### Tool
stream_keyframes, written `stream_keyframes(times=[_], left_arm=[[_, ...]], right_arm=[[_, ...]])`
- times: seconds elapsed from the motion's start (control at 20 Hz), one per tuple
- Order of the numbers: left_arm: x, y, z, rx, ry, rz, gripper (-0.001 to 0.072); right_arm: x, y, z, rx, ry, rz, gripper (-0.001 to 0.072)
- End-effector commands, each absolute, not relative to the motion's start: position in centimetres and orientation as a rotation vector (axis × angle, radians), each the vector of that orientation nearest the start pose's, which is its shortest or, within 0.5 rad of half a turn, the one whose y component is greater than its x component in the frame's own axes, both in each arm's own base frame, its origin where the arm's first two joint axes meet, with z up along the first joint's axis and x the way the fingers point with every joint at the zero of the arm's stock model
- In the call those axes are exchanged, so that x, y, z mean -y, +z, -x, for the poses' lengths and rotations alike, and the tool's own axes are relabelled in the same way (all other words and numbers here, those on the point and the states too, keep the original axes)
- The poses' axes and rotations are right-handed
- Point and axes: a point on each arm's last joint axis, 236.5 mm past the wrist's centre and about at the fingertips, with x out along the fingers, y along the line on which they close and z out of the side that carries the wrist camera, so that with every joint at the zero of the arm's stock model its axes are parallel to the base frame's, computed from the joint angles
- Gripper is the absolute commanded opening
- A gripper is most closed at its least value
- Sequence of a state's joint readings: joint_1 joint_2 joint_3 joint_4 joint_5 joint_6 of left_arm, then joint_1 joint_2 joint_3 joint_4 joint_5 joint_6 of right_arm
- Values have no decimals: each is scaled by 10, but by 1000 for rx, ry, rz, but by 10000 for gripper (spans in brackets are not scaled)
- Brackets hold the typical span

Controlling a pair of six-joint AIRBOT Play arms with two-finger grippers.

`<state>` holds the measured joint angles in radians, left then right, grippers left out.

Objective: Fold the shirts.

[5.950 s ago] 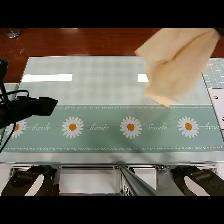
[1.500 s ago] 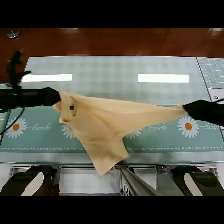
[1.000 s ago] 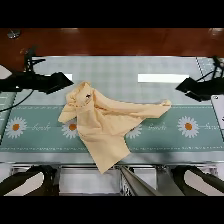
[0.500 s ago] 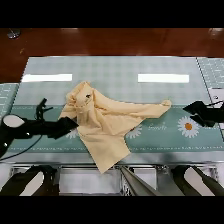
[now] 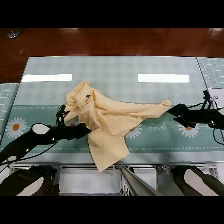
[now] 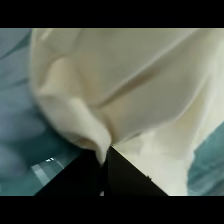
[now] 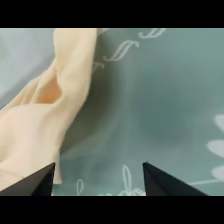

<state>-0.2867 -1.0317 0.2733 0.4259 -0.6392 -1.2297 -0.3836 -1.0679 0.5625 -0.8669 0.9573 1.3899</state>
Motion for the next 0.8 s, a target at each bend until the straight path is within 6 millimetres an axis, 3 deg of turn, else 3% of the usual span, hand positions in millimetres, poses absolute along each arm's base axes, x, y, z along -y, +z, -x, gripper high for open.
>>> stream_keyframes(times=[0.0, 0.25, 0.3, 0.35, 0.4, 0.45, 0.5, 0.6, 0.65, 0.7, 0.75], left_arm=[[221, -80, -251, -1238, -456, 734, 28], [229, -20, -296, -1119, -560, 733, 28], [231, -9, -303, -1096, -575, 729, 28], [230, 4, -312, -1070, -592, 729, 28], [225, 28, -326, -1027, -615, 735, 28], [217, 57, -341, -971, -641, 742, 28], [203, 100, -362, -879, -664, 738, 27], [166, 211, -397, -625, -683, 681, 27], [149, 269, -403, -497, -693, 630, 27], [136, 330, -399, -372, -709, 563, 27], [127, 382, -386, -275, -720, 495, 27]], right_arm=[[-32, -74, -318, -1215, 1, -901, 623], [-64, -78, -366, -1233, 68, -911, 604], [-75, -79, -371, -1258, 96, -908, 406], [-85, -73, -379, -1276, 140, -894, 23], [-87, -54, -392, -1260, 187, -880, 18], [-84, -18, -412, -1203, 246, -831, 18], [-79, 27, -433, -1120, 292, -761, 18], [-64, 149, -468, -889, 331, -608, 18], [-59, 217, -472, -762, 343, -519, 17], [-58, 281, -462, -649, 356, -427, 18], [-59, 332, -442, -558, 364, -342, 18]])
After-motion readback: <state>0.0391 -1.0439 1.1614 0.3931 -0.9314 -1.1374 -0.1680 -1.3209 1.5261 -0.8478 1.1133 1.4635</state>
